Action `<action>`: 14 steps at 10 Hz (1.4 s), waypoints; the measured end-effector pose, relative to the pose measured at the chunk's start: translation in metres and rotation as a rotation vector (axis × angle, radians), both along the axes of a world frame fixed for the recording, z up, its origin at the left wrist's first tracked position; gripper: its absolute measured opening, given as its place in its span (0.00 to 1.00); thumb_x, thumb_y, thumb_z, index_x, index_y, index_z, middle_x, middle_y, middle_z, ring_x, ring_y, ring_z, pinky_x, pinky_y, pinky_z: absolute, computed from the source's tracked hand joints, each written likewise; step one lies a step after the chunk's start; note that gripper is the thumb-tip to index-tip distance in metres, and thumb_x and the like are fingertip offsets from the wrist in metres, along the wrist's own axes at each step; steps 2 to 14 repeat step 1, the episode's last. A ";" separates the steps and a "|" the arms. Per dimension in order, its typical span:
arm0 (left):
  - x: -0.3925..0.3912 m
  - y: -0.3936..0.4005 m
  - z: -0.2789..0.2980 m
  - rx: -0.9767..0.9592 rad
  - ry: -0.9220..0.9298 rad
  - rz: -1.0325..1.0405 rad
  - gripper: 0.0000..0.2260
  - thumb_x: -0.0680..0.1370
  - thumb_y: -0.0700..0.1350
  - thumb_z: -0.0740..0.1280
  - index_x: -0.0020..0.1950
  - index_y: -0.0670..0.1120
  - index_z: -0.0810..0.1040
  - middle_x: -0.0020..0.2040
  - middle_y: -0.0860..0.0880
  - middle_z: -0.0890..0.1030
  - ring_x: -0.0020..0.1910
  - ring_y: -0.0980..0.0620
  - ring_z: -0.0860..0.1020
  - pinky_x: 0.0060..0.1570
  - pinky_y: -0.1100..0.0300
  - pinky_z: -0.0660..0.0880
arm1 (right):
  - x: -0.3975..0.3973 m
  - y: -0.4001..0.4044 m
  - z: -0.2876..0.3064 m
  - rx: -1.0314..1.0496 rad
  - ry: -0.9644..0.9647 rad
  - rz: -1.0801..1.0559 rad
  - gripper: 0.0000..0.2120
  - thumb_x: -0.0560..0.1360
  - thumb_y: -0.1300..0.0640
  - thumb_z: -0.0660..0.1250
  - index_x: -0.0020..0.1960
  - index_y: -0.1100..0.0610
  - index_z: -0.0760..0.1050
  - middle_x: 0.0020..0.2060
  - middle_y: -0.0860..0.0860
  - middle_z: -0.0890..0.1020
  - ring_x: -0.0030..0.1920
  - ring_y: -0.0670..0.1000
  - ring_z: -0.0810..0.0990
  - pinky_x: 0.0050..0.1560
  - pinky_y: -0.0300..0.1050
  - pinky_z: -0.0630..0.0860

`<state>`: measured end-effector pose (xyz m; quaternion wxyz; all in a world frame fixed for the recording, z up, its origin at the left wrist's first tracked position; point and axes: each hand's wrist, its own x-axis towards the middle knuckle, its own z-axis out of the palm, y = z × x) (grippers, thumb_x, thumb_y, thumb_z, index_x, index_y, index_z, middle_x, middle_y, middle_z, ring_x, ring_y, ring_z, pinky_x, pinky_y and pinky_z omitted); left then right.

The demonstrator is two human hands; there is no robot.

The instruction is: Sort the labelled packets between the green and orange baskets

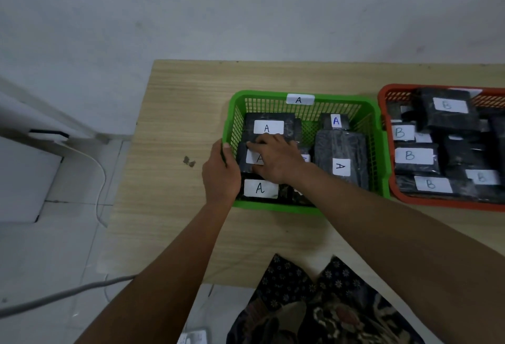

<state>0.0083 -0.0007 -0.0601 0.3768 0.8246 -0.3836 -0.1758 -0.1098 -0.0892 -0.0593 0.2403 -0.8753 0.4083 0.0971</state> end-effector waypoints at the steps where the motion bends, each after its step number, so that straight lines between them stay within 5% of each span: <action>1: -0.004 0.000 0.005 0.026 -0.060 -0.041 0.18 0.84 0.49 0.52 0.73 0.47 0.65 0.61 0.46 0.78 0.55 0.44 0.78 0.48 0.53 0.75 | -0.016 0.006 0.005 0.038 -0.120 -0.046 0.30 0.79 0.44 0.61 0.78 0.48 0.56 0.77 0.48 0.60 0.76 0.53 0.56 0.71 0.62 0.57; 14: -0.004 0.000 0.005 0.026 -0.060 -0.041 0.18 0.84 0.49 0.52 0.73 0.47 0.65 0.61 0.46 0.78 0.55 0.44 0.78 0.48 0.53 0.75 | -0.016 0.006 0.005 0.038 -0.120 -0.046 0.30 0.79 0.44 0.61 0.78 0.48 0.56 0.77 0.48 0.60 0.76 0.53 0.56 0.71 0.62 0.57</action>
